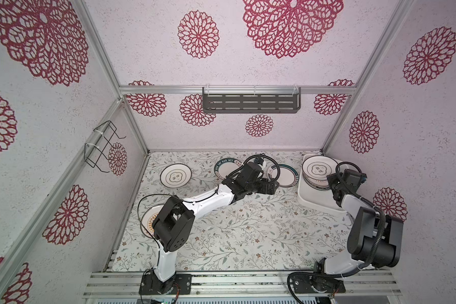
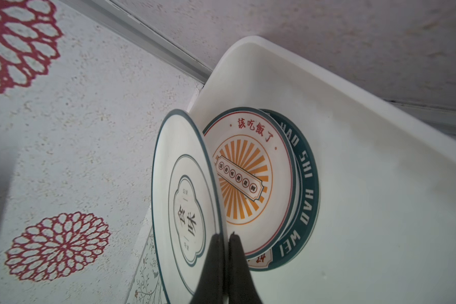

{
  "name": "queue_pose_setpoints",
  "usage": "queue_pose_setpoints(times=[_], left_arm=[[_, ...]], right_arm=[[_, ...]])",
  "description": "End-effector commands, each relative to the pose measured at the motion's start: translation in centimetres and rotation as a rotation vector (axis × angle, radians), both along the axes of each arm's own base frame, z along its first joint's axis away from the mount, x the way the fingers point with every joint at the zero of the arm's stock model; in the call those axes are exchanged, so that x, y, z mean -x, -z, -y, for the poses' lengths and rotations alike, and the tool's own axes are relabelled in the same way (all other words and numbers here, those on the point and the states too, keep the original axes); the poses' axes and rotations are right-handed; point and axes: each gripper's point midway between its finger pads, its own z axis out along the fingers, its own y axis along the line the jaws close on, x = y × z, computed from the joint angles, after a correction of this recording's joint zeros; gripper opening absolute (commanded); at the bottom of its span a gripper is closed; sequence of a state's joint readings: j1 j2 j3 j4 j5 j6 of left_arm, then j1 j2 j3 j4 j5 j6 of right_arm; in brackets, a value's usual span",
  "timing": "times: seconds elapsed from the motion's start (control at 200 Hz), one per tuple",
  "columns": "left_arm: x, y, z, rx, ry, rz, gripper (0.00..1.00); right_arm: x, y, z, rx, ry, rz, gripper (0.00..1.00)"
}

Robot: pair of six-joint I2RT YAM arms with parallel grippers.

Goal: Place the plates into the plastic bin on the countertop
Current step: Place the plate in the plastic bin.

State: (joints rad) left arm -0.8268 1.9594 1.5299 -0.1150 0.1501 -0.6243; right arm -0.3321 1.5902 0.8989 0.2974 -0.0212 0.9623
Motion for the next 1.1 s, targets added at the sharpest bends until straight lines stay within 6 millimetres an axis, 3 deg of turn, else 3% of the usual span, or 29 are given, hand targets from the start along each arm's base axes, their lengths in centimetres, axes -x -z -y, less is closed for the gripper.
queue_pose_setpoints(times=[0.0,0.275,0.711,0.856,0.961,1.096], left_arm=[[0.2,1.8,0.5,-0.034,0.028,-0.020,0.97],[0.1,1.9,1.5,-0.019,0.057,-0.027,0.97],[-0.2,1.9,1.5,-0.018,0.057,-0.033,0.97],[-0.2,1.5,1.3,-0.015,0.048,-0.026,0.97],[0.0,1.3,0.9,-0.016,0.044,-0.020,0.97],[0.3,0.7,0.4,-0.007,0.032,-0.010,0.97]], right_arm=[[-2.0,-3.8,1.6,0.050,0.029,0.122,0.00],[-3.1,-0.4,3.2,0.038,0.045,0.049,0.00],[-3.1,2.6,3.8,0.048,0.048,-0.076,0.00],[-3.1,2.9,3.4,0.035,0.021,-0.095,0.16],[-2.9,3.3,2.9,0.028,-0.007,-0.122,0.22],[-1.8,3.4,2.5,0.031,-0.019,-0.159,0.47]])
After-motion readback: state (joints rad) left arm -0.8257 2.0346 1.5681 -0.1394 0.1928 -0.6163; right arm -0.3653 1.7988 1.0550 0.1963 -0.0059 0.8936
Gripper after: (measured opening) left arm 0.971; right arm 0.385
